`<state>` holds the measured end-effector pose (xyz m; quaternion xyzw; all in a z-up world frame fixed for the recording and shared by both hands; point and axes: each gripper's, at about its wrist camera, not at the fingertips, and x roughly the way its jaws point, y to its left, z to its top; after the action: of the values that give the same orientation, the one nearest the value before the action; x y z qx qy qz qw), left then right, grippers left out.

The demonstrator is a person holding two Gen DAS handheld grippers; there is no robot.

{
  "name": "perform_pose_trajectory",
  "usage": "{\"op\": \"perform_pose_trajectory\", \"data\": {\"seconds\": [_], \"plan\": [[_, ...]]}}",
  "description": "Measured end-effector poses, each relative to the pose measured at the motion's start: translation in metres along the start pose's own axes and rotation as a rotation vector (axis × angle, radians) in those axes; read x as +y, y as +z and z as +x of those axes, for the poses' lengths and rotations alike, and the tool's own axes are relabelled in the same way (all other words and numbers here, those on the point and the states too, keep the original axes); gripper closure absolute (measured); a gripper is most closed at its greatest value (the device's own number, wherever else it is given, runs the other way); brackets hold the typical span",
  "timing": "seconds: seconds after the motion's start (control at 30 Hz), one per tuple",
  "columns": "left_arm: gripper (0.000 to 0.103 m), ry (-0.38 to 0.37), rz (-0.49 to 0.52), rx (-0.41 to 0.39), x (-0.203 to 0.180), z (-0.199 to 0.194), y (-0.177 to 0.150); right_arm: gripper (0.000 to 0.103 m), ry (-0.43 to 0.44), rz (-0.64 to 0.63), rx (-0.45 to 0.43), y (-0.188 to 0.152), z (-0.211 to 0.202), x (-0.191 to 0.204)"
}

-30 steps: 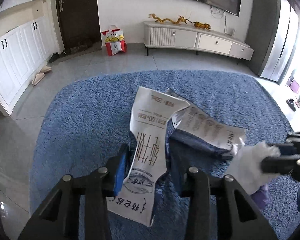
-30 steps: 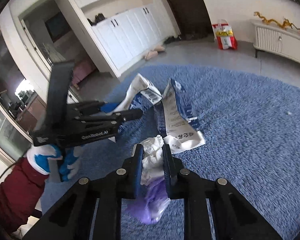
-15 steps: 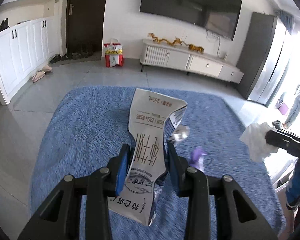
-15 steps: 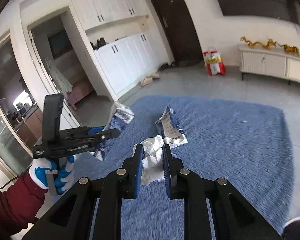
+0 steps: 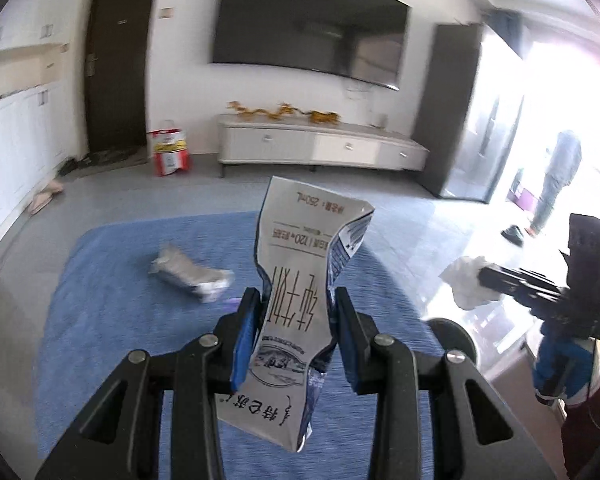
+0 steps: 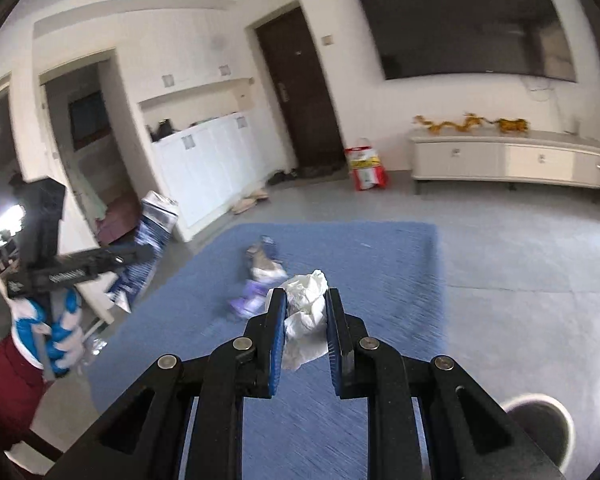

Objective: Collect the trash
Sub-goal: 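Carry the carton and tissue to the trash bin and release both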

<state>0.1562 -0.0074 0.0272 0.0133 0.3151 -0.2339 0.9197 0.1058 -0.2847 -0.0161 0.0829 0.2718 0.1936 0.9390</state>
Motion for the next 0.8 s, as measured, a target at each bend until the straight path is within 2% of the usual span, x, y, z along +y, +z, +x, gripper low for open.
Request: {"op": "perform_pose_trajectory", "data": {"seconds": [0.23, 0.33, 0.43, 0.63, 0.8], "plan": [[0.068, -0.142, 0.094, 0.108, -0.108, 0.072, 0.009, 0.084, -0.197, 0.138, 0.016, -0.041, -0.044, -0.098], [0.068, -0.215, 0.112, 0.182, -0.160, 0.117, 0.002, 0.084, -0.286, 0.224, 0.034, -0.068, -0.061, -0.142], [0.068, -0.247, 0.134, 0.248, -0.200, 0.157, -0.006, 0.083, -0.359, 0.288, 0.065, -0.089, -0.067, -0.176], [0.068, -0.301, 0.184, 0.406, -0.278, 0.243, -0.037, 0.082, -0.434, 0.371, 0.140, -0.123, -0.064, -0.228], [0.068, -0.314, 0.176, 0.513, -0.314, 0.295, -0.057, 0.080, -0.470, 0.424, 0.211, -0.145, -0.041, -0.258]]}}
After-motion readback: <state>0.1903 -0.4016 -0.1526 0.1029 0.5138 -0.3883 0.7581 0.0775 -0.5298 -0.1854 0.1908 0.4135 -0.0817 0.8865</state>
